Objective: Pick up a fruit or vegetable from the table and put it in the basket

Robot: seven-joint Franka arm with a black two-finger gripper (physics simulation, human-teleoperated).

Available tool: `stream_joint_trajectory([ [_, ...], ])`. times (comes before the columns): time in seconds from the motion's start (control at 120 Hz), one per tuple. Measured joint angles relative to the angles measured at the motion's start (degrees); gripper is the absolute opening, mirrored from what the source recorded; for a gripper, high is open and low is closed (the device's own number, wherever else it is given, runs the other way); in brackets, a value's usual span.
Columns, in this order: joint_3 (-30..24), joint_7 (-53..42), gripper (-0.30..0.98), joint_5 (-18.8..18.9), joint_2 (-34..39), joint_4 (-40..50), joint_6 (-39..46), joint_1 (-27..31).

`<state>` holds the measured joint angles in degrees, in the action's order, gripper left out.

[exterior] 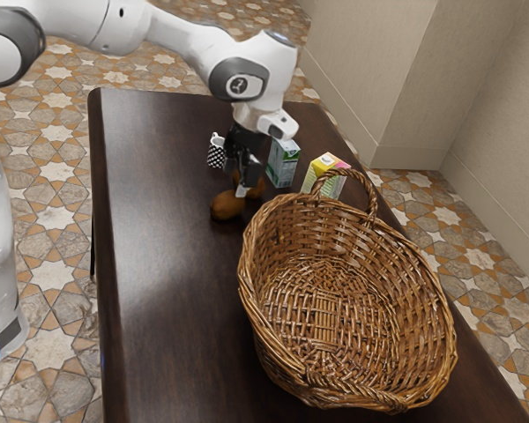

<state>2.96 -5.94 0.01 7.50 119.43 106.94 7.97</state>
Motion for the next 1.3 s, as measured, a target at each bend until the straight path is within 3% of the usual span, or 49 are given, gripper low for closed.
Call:
stream_joint_trajectory([
  [0.5,0.1,4.7,0.69,-3.9,-1.7,2.7,0.5,-0.1],
  [1.3,0.3,7.3,0.69,-4.0,-4.1,3.6,4.3,0.0],
])
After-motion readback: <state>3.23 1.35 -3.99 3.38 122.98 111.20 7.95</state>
